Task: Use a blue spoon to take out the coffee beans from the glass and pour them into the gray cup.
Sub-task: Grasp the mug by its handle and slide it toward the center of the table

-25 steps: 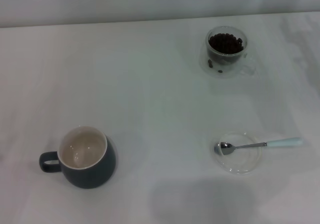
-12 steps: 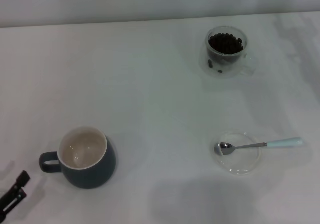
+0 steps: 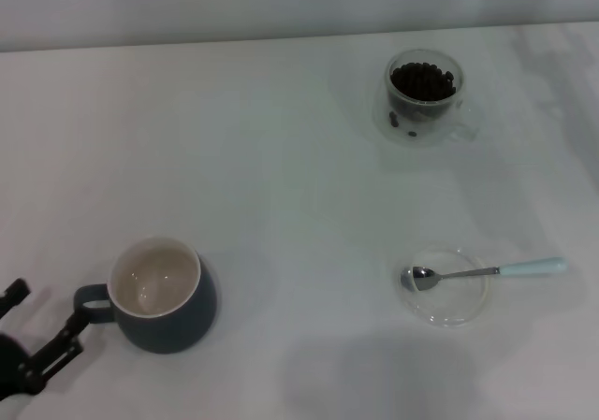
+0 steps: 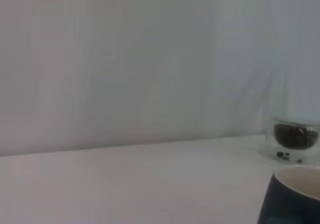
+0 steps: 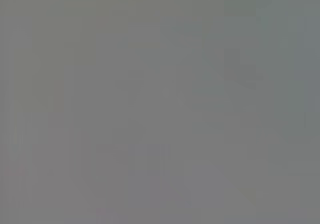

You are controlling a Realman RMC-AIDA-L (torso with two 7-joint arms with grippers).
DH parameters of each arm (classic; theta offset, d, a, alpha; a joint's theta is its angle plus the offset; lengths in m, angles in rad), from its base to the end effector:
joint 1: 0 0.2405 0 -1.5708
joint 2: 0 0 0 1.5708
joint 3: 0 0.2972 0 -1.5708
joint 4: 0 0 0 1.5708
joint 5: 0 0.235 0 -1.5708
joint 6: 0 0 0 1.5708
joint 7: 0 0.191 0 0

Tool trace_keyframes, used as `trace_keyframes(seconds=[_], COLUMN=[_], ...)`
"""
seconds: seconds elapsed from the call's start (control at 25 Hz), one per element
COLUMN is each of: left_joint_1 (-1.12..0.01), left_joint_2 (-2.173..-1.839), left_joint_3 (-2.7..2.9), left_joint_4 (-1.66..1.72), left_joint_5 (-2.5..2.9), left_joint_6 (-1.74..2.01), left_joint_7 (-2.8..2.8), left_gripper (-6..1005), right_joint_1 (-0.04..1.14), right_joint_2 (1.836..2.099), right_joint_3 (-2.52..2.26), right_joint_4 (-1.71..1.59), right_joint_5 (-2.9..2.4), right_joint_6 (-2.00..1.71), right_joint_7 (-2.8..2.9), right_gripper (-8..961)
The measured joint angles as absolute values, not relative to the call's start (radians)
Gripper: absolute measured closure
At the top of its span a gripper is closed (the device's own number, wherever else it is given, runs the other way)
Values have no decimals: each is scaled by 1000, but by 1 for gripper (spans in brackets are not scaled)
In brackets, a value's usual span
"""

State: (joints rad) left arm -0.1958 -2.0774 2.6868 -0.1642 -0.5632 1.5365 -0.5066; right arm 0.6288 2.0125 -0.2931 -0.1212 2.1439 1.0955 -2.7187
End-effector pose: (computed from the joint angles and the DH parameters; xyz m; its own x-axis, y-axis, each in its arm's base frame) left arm -0.4240 0.2311 -0.0871 0.7126 0.2098 0.6695 0.6520 -0.5504 -0.5215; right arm 0.3695 0.4842 0.0570 0.6484 0.1524 -0.7459 -0.7518 -0.0260 -0.6588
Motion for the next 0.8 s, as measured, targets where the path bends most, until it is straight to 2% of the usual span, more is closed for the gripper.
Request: trace_keyframes(seconds=[0.32, 0.64, 0.8], left_joint_1=[-223, -219, -223], left_joint_2=[-2078, -2080, -2080], left_joint_3=[2686, 2686, 2686], left_joint_4=[-136, -77, -61], left_joint_5=[-550, -547, -548], left_joint_6=[1477, 1418, 1399], left_joint_7=[-499, -406, -380], left_gripper=[123, 282, 441], right_joint_1=[625, 624, 624], right_joint_2=[2014, 2016, 2016], right_joint_3=[-294, -295, -295], right_joint_4=[-121, -121, -119], right_joint_5=[2143, 2142, 2142], right_joint_6=[1115, 1119, 1120], right_joint_7=[-2718, -2718, -2718], right_gripper=[228, 229, 228])
